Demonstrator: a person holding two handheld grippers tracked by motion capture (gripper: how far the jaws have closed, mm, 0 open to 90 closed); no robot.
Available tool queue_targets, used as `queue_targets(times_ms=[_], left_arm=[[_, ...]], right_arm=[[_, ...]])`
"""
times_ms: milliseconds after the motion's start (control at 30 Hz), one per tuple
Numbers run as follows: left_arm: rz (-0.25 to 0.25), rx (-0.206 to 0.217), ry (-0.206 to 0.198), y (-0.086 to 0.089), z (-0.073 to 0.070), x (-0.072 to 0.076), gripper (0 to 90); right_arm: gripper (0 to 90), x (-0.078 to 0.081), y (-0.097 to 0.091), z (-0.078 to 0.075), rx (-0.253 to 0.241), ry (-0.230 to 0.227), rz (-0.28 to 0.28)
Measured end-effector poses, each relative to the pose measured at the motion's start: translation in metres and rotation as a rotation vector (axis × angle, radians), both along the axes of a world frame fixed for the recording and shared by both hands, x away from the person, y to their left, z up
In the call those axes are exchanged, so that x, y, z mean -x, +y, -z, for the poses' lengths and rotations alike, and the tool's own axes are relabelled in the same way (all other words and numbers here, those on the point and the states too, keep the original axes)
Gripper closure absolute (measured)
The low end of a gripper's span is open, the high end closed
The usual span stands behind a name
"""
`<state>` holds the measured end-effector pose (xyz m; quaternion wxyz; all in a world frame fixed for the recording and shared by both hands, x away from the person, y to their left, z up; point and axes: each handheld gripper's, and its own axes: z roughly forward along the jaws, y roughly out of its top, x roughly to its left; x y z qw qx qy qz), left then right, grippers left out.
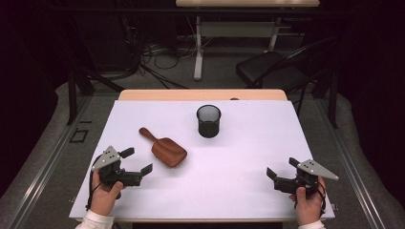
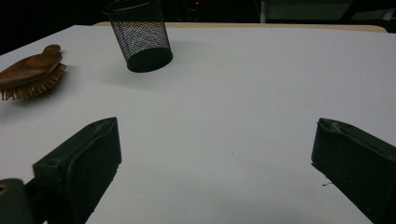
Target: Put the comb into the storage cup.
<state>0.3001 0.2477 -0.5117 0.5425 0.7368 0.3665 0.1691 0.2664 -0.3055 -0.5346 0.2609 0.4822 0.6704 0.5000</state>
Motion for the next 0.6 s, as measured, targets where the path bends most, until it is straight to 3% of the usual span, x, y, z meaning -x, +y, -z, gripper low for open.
queue_targets(times_ms=[300, 600], left_arm=[[-0.020, 0.014, 0.036, 0.0078, 0.0021, -0.0024, 0.3], [-0.031, 0.032, 0.020, 0.0074, -0.0051, -0.0022, 0.5]], right_arm=[[1.3, 0.0032, 0.0013, -0.0003, 0.006, -0.001, 0.000], [1.5, 0.0019, 0.0023, -0.0011, 0.011, -0.005, 0.002]])
